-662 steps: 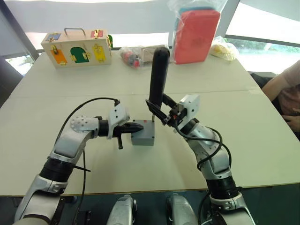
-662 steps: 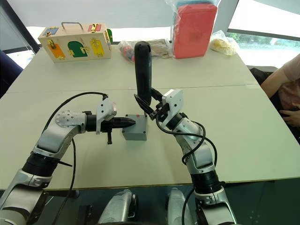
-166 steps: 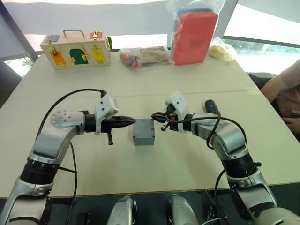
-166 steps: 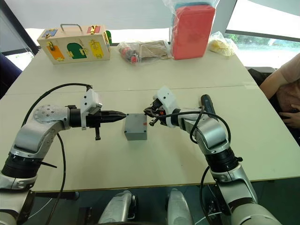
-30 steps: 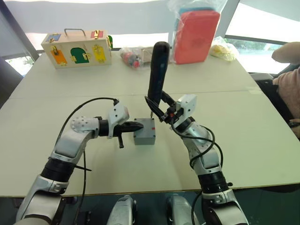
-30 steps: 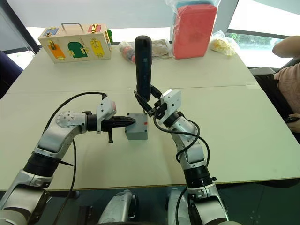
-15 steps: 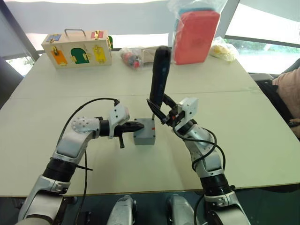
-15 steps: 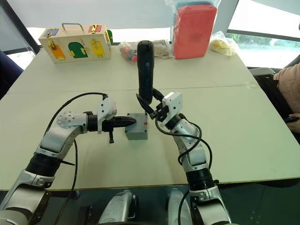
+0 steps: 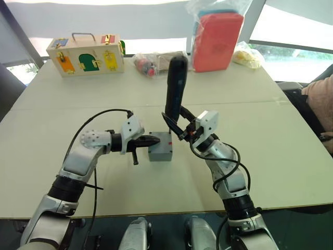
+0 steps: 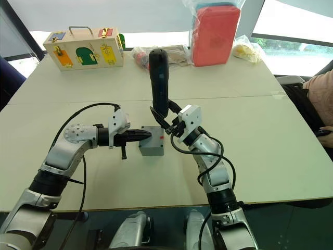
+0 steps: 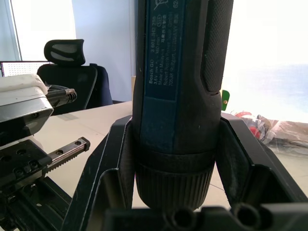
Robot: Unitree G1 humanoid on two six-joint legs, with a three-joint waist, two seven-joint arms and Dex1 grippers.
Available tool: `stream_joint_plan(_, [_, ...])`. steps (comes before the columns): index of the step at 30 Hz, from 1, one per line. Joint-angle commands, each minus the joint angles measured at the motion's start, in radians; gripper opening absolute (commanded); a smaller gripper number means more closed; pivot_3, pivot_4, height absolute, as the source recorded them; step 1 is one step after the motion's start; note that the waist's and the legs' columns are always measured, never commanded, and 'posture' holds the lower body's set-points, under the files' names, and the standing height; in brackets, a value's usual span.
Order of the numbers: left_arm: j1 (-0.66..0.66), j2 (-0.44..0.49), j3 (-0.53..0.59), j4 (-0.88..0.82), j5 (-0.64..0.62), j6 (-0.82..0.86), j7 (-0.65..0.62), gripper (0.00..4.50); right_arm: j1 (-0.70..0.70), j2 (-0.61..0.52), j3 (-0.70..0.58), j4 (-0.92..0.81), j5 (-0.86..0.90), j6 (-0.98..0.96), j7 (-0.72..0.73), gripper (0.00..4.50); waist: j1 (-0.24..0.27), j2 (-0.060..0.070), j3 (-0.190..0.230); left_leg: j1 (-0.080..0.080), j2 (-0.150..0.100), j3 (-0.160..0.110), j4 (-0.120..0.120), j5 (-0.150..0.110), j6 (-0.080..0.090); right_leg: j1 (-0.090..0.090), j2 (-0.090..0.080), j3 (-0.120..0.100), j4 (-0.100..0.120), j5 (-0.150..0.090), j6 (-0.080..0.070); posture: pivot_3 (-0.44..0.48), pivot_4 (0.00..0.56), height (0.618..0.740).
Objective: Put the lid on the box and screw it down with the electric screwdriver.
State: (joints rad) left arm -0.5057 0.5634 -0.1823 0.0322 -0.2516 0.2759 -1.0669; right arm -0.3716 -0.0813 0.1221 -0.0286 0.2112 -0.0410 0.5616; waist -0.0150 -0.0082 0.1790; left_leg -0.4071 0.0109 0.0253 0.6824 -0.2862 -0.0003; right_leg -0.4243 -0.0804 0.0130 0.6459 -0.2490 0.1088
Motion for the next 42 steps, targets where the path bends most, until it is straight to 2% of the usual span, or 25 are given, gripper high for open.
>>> stream_joint_plan(1, [0.021, -0.003, -0.025, 0.015, 0.024, 0.002, -0.001, 0.00, 0.033, 0.000, 0.045, 0.021, -0.019, 0.071, -0.010, 1.86, 0.000, 0.000, -0.003, 0.000, 0.000, 0.000, 0.000, 0.000, 0.000, 0.000, 0.000, 0.000, 0.000, 0.000, 0.000, 0.000, 0.150, 0.730])
stream_joint_plan(13, [0.026, -0.008, -0.026, 0.022, 0.039, -0.003, -0.007, 0.00, 0.039, -0.006, 0.075, 0.033, -0.060, 0.152, -0.051, 1.86, -0.001, -0.002, -0.018, 0.003, 0.001, 0.000, -0.002, 0.000, 0.000, 0.003, 0.001, 0.000, 0.000, -0.001, -0.001, 0.000, 0.150, 0.730])
stream_joint_plan(19, [0.031, -0.010, -0.027, 0.023, 0.042, -0.005, -0.008, 0.00, 0.048, -0.009, 0.080, 0.046, -0.075, 0.171, -0.067, 1.86, -0.002, -0.003, -0.019, 0.020, 0.002, 0.000, -0.005, -0.004, 0.005, 0.019, 0.000, 0.000, -0.003, -0.006, -0.004, 0.000, 0.150, 0.730])
stream_joint_plan(42, [0.044, -0.011, -0.043, 0.045, 0.058, -0.028, -0.006, 0.00, 0.087, -0.021, 0.090, 0.093, -0.091, 0.200, -0.123, 1.86, -0.001, -0.006, -0.029, 0.025, 0.004, 0.000, -0.012, -0.004, 0.005, 0.023, 0.000, 0.000, -0.007, -0.008, -0.006, 0.000, 0.150, 0.730])
